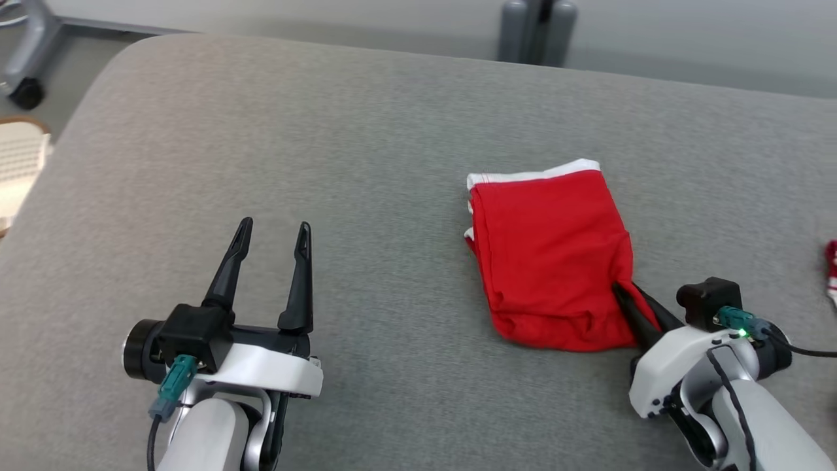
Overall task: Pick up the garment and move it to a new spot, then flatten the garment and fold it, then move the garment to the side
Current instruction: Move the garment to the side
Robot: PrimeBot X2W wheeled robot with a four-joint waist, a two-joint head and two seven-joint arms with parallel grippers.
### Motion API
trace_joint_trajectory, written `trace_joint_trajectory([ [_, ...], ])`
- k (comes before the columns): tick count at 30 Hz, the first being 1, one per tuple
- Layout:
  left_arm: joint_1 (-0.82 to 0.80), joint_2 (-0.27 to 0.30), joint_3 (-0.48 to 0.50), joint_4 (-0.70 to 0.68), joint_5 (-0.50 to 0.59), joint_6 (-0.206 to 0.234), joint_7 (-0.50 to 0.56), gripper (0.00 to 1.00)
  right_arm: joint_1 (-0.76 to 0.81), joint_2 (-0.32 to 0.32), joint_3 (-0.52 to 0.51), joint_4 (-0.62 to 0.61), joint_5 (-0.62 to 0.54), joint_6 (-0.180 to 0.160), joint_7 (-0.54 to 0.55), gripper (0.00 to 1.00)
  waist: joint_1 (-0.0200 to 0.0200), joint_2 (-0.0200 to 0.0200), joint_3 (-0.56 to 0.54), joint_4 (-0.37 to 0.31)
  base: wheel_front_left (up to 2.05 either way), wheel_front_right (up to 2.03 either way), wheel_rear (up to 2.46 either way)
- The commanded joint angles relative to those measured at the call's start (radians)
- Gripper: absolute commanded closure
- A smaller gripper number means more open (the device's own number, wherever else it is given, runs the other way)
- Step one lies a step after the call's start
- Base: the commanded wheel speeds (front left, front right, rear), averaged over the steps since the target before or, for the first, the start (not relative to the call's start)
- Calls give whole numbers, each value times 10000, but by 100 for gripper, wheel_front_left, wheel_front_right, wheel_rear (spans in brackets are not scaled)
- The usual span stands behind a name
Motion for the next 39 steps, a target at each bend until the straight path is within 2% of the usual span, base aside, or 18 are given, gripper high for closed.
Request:
trace_joint_trajectory([
  [1,0,62,49,-42,52,-16,-25,0,197,-147,-4,-100,-12,-1,63,100,0,0,109,-515,0,0,0],
  [11,-299,542,161,-660,286,27,130,0,849,-1557,-75,-2415,-350,-2,760,100,0,0,742,-3267,0,0,0],
  [16,-490,669,71,-872,342,-27,374,0,359,-2328,-161,-3298,-484,-1,1181,100,0,0,946,-4202,0,0,0],
  [22,-586,797,11,-1120,396,66,644,0,-662,-3195,-91,-3875,-331,-1,1355,100,0,0,1180,-4848,0,0,0],
  [28,-680,861,-66,-1247,390,22,730,0,-1200,-4004,-375,-3119,275,-1,1647,100,0,0,1454,-5017,0,0,0],
  [31,-741,865,-93,-1229,360,12,709,0,-1197,-4067,-456,-2486,468,-1,1589,100,0,0,1545,-5029,0,0,0],
  [35,-760,903,-115,-1191,315,1,697,0,-1012,-3829,-490,-1489,801,-1,1338,98,0,0,1576,-5023,0,0,0],
  [36,-773,926,-96,-1186,302,4,702,0,-990,-3753,-541,-1212,834,-1,1262,67,0,0,1577,-5031,0,0,0],
  [37,-782,951,-85,-1184,286,11,710,0,-976,-3676,-588,-965,827,-1,1150,20,0,0,1576,-5045,0,0,0],
  [38,-782,951,-85,-1184,286,11,710,0,-976,-3676,-588,-965,827,-1,1150,20,0,0,1576,-5045,0,0,0],
  [39,-792,970,-76,-1187,280,17,723,0,-1000,-3557,-686,-753,832,-1,974,0,0,0,1572,-5063,0,0,0],
])
